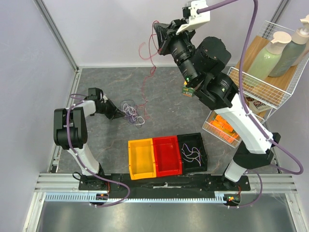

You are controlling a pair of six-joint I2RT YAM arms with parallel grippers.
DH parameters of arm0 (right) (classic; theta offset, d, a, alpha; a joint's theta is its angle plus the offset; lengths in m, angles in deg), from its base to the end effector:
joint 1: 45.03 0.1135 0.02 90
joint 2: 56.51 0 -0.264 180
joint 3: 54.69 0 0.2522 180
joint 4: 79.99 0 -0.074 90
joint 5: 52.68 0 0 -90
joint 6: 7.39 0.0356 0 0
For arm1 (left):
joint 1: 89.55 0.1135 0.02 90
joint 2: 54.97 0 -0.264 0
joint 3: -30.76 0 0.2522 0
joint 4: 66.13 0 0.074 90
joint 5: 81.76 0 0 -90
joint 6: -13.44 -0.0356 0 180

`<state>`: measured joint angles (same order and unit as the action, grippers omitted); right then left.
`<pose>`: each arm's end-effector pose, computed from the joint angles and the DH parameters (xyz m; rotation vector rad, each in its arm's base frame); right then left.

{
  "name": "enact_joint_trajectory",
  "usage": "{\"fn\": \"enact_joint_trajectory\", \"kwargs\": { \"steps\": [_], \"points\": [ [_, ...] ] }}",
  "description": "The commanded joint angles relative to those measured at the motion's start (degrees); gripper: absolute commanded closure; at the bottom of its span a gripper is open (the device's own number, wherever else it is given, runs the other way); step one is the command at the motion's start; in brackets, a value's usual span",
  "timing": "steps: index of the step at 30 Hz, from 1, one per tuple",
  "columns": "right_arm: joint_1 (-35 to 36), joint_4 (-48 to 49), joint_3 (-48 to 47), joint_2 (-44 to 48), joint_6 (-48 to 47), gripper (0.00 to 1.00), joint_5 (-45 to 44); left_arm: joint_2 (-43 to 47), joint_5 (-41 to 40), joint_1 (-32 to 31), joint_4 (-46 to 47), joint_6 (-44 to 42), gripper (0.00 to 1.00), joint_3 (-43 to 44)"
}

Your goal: Untangle the cables

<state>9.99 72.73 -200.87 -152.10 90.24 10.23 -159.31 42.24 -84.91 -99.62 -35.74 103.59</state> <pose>0.1869 0.2389 0.6129 -0.0775 1.2362 0.6796 0.3446 0.0080 0.1436 -0.8897 2.6055 -0.9874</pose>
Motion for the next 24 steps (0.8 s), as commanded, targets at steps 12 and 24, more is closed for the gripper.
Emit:
{"fn": "enact_joint_trajectory", "kwargs": {
  "steps": [12, 24],
  "points": [
    [0.2, 6.3, -12.0, 0.5, -6.1, 1.0, 5.8, -0.4, -0.2, 1.4, -0.2, -0.8, 0.98, 1.2],
    [0.2, 11.5, -10.8, 0.3, -8.9, 1.0, 9.2, -1.0, -0.5, 2.1, -0.4, -0.9, 0.98, 1.4]
  ]
}}
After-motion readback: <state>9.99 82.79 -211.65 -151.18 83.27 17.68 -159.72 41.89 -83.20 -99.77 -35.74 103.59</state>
